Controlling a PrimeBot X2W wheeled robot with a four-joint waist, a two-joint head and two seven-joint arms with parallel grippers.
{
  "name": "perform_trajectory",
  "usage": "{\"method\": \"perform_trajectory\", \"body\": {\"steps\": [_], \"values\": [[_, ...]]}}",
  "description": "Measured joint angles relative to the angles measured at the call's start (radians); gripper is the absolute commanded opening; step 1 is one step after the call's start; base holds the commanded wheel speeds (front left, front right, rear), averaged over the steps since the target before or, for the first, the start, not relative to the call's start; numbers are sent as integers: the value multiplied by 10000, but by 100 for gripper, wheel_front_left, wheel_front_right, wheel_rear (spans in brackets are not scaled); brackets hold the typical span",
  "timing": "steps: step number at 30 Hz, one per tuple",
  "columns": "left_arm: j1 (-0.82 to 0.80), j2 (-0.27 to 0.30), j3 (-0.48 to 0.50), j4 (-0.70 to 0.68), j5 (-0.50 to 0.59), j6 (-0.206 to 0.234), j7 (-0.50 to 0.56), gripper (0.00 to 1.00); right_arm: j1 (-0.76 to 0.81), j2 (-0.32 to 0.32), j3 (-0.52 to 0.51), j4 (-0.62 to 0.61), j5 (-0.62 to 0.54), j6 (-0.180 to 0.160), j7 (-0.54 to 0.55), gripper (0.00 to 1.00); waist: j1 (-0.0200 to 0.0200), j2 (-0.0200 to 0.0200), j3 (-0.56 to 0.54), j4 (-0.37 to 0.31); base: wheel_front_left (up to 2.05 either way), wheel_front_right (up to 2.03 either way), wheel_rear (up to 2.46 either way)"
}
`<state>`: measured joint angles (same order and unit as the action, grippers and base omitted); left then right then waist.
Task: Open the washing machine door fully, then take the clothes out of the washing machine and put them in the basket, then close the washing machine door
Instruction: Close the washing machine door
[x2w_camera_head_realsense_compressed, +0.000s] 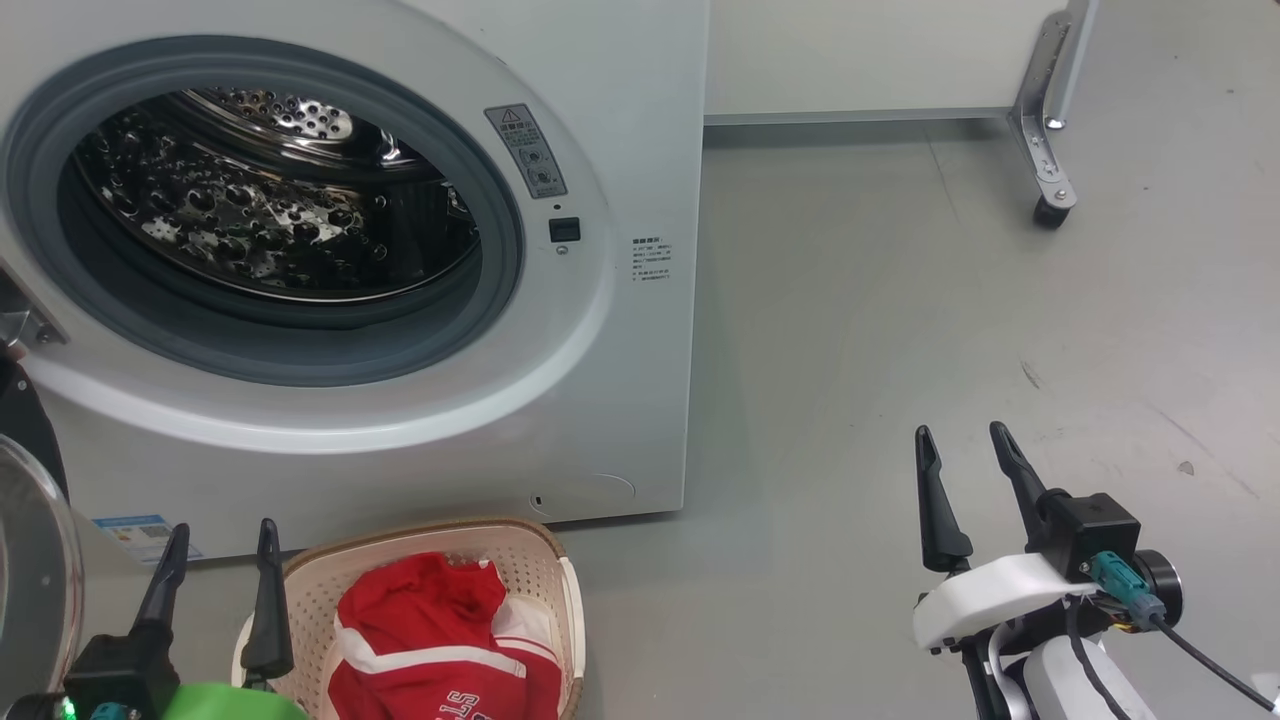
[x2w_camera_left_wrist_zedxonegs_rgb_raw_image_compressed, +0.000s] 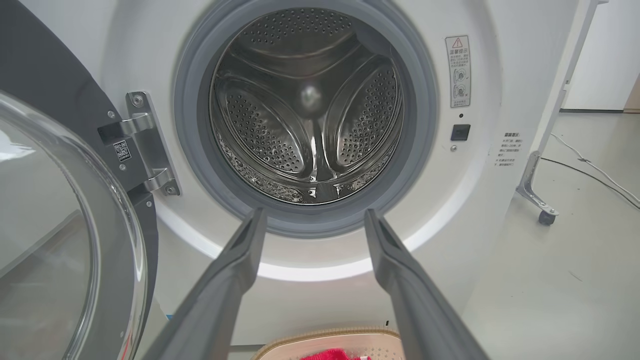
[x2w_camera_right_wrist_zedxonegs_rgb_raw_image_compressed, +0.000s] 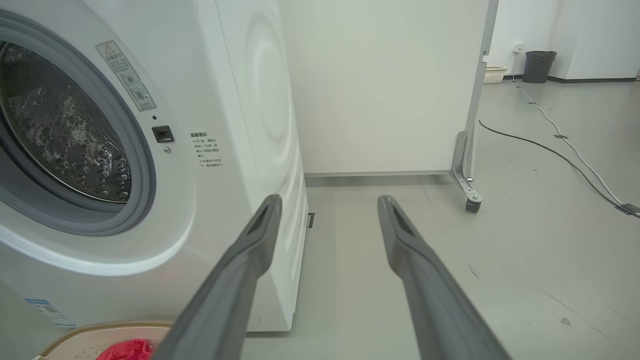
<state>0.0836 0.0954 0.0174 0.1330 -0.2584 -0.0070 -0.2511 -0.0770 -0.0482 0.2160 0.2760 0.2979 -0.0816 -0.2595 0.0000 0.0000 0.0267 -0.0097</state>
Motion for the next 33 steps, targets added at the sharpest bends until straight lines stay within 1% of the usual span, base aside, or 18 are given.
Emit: {"method": "perform_trajectory", "body": {"steps": [16, 24, 33], "values": [[41, -161, 198, -102, 230, -334, 0, 100, 71, 10, -82, 36, 0, 4, 0, 100, 0, 0, 16, -10, -100, 100, 0], [41, -219, 326, -115, 313, -420, 0, 100, 107, 13, -117, 52, 2, 4, 0, 100, 0, 0, -11, 58, -109, 109, 0], [41, -272, 474, -157, 332, -435, 0, 100, 153, 17, -117, 63, 2, 12, 0, 100, 0, 0, -39, 150, -75, 75, 0]]}}
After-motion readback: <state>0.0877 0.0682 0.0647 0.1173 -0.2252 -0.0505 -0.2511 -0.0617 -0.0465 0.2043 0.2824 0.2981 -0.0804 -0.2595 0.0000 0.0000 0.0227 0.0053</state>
